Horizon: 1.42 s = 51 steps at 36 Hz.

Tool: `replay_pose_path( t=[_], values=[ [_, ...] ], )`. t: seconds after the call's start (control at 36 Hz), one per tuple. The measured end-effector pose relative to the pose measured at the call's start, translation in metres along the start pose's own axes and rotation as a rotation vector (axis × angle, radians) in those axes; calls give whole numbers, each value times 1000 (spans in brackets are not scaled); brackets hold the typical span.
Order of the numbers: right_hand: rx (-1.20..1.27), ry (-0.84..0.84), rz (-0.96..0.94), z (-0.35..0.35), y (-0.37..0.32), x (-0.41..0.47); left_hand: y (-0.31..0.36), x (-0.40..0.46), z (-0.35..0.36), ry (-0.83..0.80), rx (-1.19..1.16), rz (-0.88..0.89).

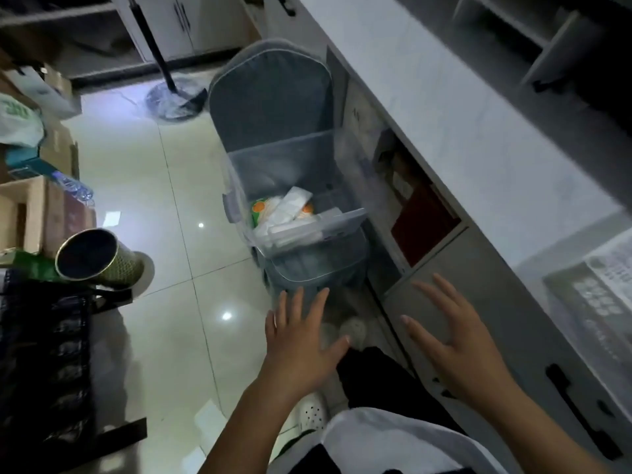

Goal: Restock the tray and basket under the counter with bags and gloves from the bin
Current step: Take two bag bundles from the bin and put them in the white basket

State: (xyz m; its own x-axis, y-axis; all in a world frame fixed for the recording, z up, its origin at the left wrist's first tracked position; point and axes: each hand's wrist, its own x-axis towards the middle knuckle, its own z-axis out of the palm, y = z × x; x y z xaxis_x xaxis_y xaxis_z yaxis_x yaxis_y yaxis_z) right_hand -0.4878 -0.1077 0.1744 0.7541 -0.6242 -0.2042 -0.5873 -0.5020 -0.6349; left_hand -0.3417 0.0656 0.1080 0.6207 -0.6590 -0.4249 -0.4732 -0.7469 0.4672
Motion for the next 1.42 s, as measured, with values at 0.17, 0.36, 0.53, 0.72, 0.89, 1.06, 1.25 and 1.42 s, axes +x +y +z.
replay_pose_path(
  t=[0.17, 0.36, 0.53, 0.72, 0.89, 1.06, 1.25, 1.42],
  values=[
    [-116, -237, 29, 27, 4, 116, -33, 47, -28, -53, 55, -118],
    [-139, -267, 35, 56, 1, 285, -62, 125, -104, -73, 49, -333],
    [-314, -485, 90, 111, 30, 362, -57, 212, -141, -150, 21, -294],
    [-349, -560, 270, 145, 82, 396, -58, 323, -108, -181, -204, -273],
    [-344, -514, 218, 169, 110, 370, -96, 406, -48, -384, -79, -403],
    [-258, -436, 208, 185, 120, 372, -130, 479, -6, -428, 57, -486],
    [-218, -352, 273, 194, 105, 372, -146, 520, 37, -374, 270, -338],
    [-226, -301, 346, 208, 93, 378, -150, 533, 52, -381, 356, -353]
  ],
)
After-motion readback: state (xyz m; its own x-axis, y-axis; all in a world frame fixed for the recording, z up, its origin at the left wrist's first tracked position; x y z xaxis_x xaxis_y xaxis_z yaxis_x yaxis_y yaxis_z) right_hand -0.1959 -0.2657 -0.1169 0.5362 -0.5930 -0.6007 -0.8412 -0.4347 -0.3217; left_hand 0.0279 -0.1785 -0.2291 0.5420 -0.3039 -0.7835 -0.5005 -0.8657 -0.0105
